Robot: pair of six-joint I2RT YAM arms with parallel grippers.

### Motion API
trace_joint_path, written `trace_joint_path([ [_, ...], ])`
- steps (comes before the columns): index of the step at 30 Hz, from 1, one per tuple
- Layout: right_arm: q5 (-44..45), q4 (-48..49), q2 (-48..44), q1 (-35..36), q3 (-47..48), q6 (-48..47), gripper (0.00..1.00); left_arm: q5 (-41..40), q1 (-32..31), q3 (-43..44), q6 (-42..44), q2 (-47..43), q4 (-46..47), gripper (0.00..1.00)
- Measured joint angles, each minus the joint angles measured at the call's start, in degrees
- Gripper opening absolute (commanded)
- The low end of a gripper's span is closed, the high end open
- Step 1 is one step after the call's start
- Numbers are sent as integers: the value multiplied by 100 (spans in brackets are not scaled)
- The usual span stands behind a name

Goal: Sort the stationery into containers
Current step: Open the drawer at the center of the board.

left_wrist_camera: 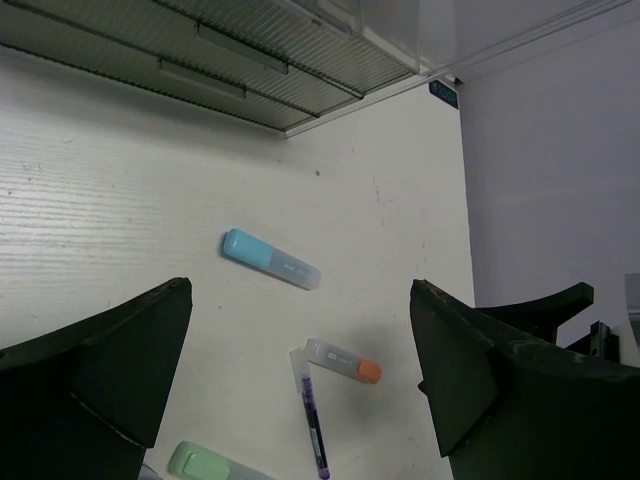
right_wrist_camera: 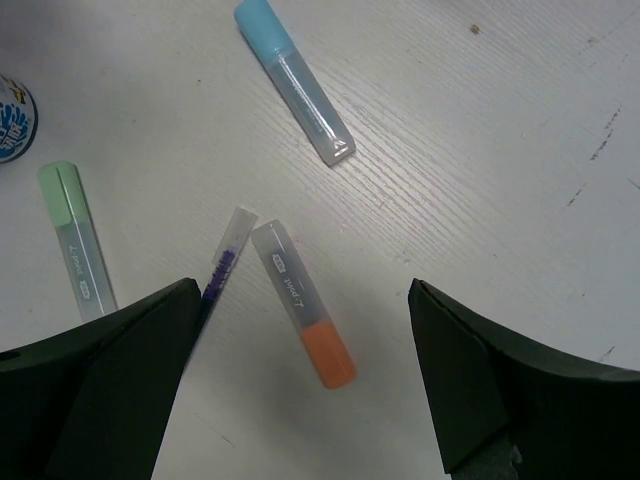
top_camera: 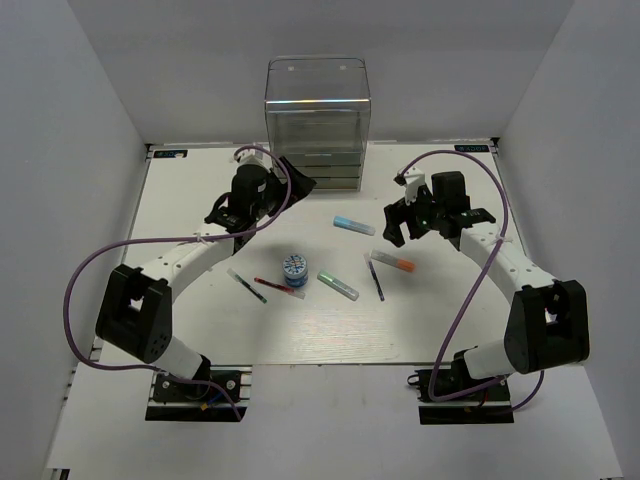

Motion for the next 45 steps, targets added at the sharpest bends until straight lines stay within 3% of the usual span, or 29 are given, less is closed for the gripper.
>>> trace_joint_path([
  [7, -133, -7, 0, -2, 0, -160, 90, -90, 0, -238, -7, -31, 527, 97],
  [11, -754, -271, 0, -17, 39, -769, 90, -138, 0, -260, -26, -28, 658, 93],
  [13, -984, -387, 0, -22, 46, -992, 31, -170, 0, -273, -57, -28, 780, 79],
  [14, -1082, -417, 13, -22, 50, -1080, 0, -205, 0, -302, -74, -28, 892, 68],
  [16, -1176, -463, 68, -24, 79, -1108, 0, -273, 0, -367, -179, -22, 1095, 44],
  [17, -1202, -479, 109, -28, 103, -1137, 11, -317, 0, -407, -221, -4, 1228, 34],
  [18, -1220, -487, 149, -28, 125, -1145, 36, -363, 0, -446, -278, 37, 1388, 34],
  [19, -1231, -501, 188, -28, 151, -1126, 74, -404, 0, -472, -326, 92, 1532, 35],
  [20, -1244, -494, 216, -28, 162, -1123, 82, -437, 0, -501, -380, 186, 1735, 49],
  [22, -1272, -483, 245, -31, 173, -1152, 90, -533, 0, -525, -485, 415, 2135, 62],
  [24, -1318, -472, 258, -31, 177, -1134, 90, -627, 0, -505, -627, 748, 2483, 68],
  [33, -1578, -269, 258, -37, 177, -1047, 72, -894, 2, 597, -883, 2365, 2914, 68],
  [45, -1827, -186, 258, -94, 144, -1113, 61, -1073, 9, 1165, -1239, 2835, 3318, 60],
])
